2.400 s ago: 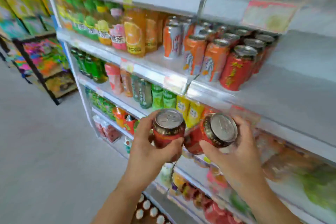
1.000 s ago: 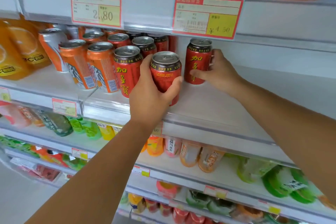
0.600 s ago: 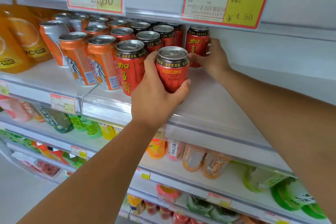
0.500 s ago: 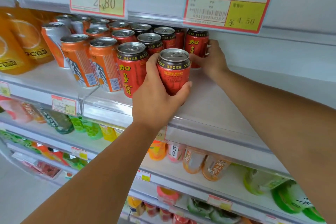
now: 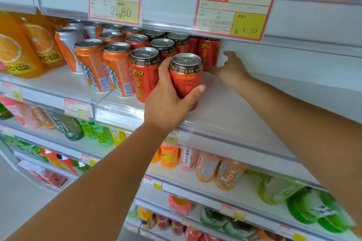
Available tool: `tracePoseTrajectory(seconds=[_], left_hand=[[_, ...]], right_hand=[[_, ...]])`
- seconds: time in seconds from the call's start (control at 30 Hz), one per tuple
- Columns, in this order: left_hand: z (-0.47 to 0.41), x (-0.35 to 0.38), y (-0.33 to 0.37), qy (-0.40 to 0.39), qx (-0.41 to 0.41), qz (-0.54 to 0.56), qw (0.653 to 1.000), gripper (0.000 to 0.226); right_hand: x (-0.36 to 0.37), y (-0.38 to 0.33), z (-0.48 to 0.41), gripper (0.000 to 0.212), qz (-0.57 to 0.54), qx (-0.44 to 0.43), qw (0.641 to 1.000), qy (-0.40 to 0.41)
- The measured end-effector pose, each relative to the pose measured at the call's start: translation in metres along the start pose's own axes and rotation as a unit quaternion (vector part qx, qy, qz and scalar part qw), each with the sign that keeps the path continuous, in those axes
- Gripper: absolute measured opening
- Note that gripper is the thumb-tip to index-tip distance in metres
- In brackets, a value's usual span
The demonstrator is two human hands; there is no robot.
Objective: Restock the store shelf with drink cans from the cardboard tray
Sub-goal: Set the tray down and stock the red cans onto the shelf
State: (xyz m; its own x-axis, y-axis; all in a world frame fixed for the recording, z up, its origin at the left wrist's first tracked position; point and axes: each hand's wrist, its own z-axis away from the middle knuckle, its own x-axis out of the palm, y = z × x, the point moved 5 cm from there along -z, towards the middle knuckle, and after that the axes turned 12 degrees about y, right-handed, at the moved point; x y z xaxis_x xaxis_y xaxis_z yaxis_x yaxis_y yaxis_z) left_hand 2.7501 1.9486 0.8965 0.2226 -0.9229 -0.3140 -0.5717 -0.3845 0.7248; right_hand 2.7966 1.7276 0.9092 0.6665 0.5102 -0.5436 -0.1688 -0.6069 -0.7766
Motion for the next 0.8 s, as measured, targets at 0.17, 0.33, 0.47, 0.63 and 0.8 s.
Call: tracePoseTrajectory(seconds=[0.17,0.33,0.47,0.63,0.8], left_hand=[[0.012,-0.017,-0.001,-0.061,-0.018,0.063,0.996,0.085],[0.044,-0.042,-0.02,-0.009,0.181,-0.116,0.977,0.056],[0.049,-0.046,-0.037,0.017,0.246,-0.171,0.954,0.056],[0.047,-0.046,-0.045,0.002,0.219,-0.137,0.966,0.057],[0.047,-0.044,-0.044,-0.003,0.21,-0.116,0.971,0.054]], right_hand=[[-0.025,-0.019,0.078,0.072,-0.08,-0.043,0.985,-0.15],[-0.003,-0.036,0.119,0.111,-0.131,-0.074,0.974,-0.168],[0.006,-0.039,0.113,0.082,-0.116,-0.086,0.986,-0.082],[-0.002,-0.033,0.093,0.067,-0.137,-0.052,0.976,-0.159],[0.002,-0.033,0.097,0.093,-0.131,-0.033,0.987,-0.087]])
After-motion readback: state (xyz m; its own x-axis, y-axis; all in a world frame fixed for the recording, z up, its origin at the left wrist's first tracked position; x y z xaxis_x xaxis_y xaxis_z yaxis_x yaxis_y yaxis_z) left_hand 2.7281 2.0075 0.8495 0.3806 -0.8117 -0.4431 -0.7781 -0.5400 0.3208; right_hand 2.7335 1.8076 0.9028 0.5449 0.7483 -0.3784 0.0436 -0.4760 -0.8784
